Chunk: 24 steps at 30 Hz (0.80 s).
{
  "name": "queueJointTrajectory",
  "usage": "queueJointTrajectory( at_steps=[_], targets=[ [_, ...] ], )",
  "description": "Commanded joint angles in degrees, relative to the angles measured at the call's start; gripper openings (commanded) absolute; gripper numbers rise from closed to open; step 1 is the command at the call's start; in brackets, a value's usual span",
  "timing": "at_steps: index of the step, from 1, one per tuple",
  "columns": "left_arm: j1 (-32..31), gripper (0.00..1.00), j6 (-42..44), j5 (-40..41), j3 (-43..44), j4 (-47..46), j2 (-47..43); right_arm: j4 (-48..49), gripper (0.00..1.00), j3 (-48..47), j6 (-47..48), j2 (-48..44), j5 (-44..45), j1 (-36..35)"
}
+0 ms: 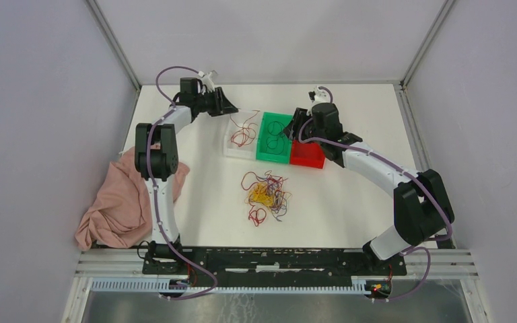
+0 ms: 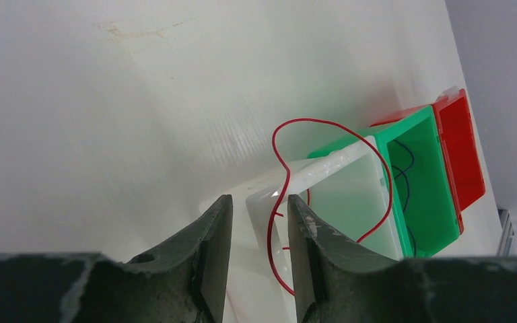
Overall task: Untangle the cables
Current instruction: Place the cable in the bin.
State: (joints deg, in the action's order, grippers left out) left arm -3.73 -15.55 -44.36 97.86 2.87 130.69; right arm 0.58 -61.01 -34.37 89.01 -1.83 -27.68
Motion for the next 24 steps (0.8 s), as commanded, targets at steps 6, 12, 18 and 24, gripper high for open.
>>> queueJointTrajectory(
  at_steps=[6, 12, 18, 24],
  targets=[
    [0.0, 0.34, -5.8, -4.6, 1.8, -7.0, -0.3, 4.0, 0.51, 0.0, -1.2, 0.9, -1.2, 0.2],
    [0.1, 0.26, -5.5, -4.0, -2.3, -10.3, -3.1, 5.5, 0.56, -4.2, -6.6, 6.0, -2.7, 0.2],
    [0.1, 0.19, -2.9, -2.6, -5.2, -12.0, -5.9, 8.6, 0.59, -13.2, -14.5, 16.3, -3.8, -1.4],
    [0.0, 0.17, -1.5, -3.0, -6.5, -13.1, -7.3, 5.2, 0.61, -25.0, -16.0, 25.4, -1.5, -4.7]
  ],
)
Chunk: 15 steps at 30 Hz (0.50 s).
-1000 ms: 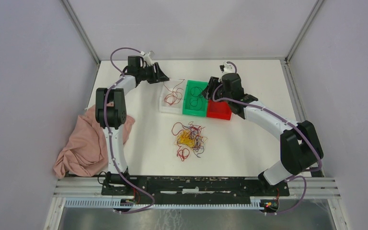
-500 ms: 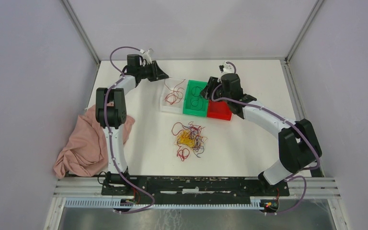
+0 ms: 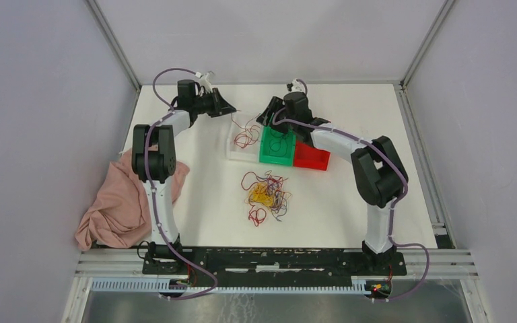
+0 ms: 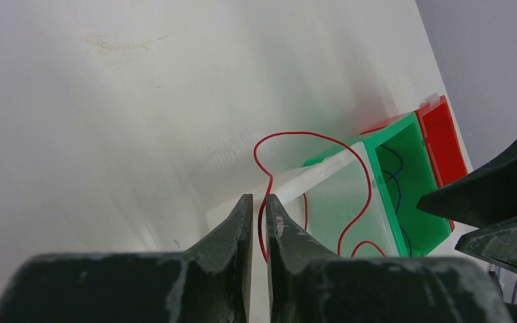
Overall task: Untangle the cables
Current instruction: Place the cable in the bin.
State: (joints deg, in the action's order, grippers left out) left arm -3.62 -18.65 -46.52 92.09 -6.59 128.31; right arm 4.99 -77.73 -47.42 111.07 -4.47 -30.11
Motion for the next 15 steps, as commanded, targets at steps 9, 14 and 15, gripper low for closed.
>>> queueJointTrajectory(
  at_steps=[9, 14, 15],
  targets=[
    [-0.1, 0.14, 1.1, -3.0, -1.5, -7.4, -6.8, -5.2, 0.60, -20.0, -1.4, 12.5, 3.6, -4.3],
    [-0.1, 0.12, 1.1, -3.3, -2.2, -8.6, -7.4, -8.9, 0.59, -20.7, -0.7, 13.1, 7.0, -5.1],
    [0.0, 0.12, 1.0, -3.4, -2.2, -8.7, -7.4, -9.4, 0.59, -20.8, -0.8, 13.2, 7.8, -5.2]
  ],
)
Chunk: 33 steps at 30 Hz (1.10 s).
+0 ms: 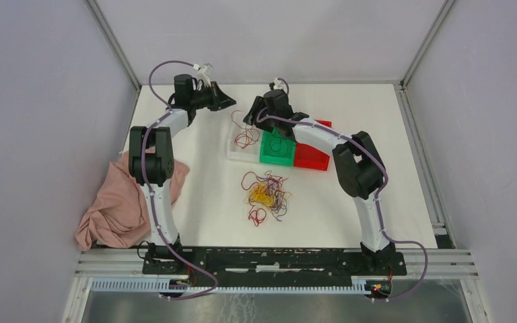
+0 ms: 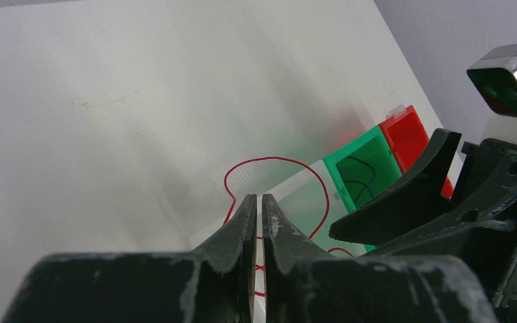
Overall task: Untangle the cables
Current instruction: Place the cable in the bin.
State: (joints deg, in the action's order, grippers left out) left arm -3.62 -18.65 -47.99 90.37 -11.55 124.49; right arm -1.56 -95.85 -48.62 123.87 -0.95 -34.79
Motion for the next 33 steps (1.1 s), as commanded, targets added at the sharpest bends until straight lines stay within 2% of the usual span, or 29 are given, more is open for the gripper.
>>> queueJointTrajectory(
  at_steps=[1, 8, 14, 20, 23, 28, 33],
  targets=[
    [0.0, 0.11, 1.0, -2.1, -0.6, -3.7, -3.6, -3.5, 0.59, -3.0, 0.2, 0.5, 5.0, -0.6],
    [0.1, 0.11, 2.4, -2.3, -3.1, -3.3, -6.8, -2.5, 0.59, -6.2, -1.6, 4.9, 6.1, -0.5],
    [1.0, 0.12, 6.1, -2.6, -5.5, 0.7, -10.0, 0.7, 0.52, -8.5, -3.4, 8.2, 6.8, -0.6],
    [2.5, 0.12, 7.3, -4.2, -8.1, 2.7, -12.9, 6.1, 0.38, -9.7, -4.7, 10.8, 7.3, -0.8],
    [3.3, 0.12, 8.5, -4.9, -9.8, 3.7, -14.7, 10.3, 0.24, -8.3, -4.7, 10.5, 6.6, -0.9],
    [4.0, 0.12, 10.5, -5.2, -12.4, 5.8, -16.3, 23.1, 0.01, -1.1, -1.9, 6.5, 5.3, -1.4],
    [4.0, 0.12, 9.8, -5.1, -15.0, 4.4, -17.2, 28.1, 0.00, 2.3, 3.6, 2.5, 1.9, -1.7]
  ],
)
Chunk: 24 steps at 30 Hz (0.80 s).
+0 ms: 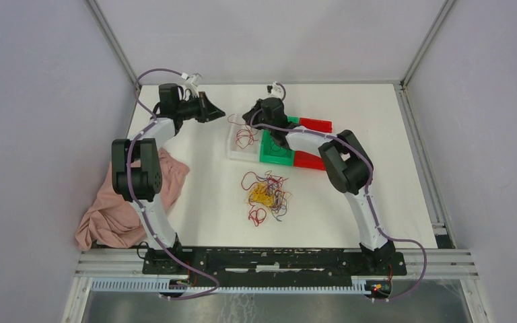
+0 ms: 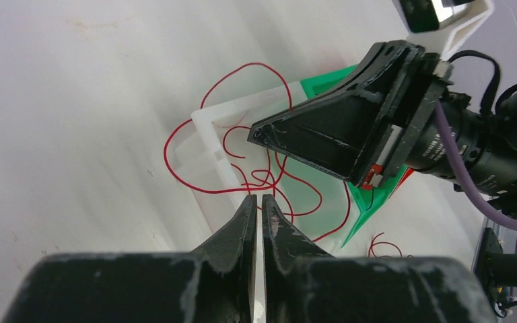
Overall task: Untangle the cables
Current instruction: Place the cable in the bin.
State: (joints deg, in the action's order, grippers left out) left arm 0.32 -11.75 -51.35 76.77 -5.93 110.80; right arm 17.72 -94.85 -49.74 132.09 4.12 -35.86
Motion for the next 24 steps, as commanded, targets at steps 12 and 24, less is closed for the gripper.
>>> queueJointTrajectory(
  at_steps=[12, 24],
  targets=[
    [0.0, 0.12, 1.0, -1.1, -3.1, -3.1, -4.8, 18.0, 0.00, 8.5, 8.1, -13.4, -12.8, -0.7],
    [0.0, 0.11, -0.6, 0.1, -4.9, -6.6, -5.0, 19.2, 0.00, 18.6, 15.9, -23.4, -20.7, -0.6]
  ],
)
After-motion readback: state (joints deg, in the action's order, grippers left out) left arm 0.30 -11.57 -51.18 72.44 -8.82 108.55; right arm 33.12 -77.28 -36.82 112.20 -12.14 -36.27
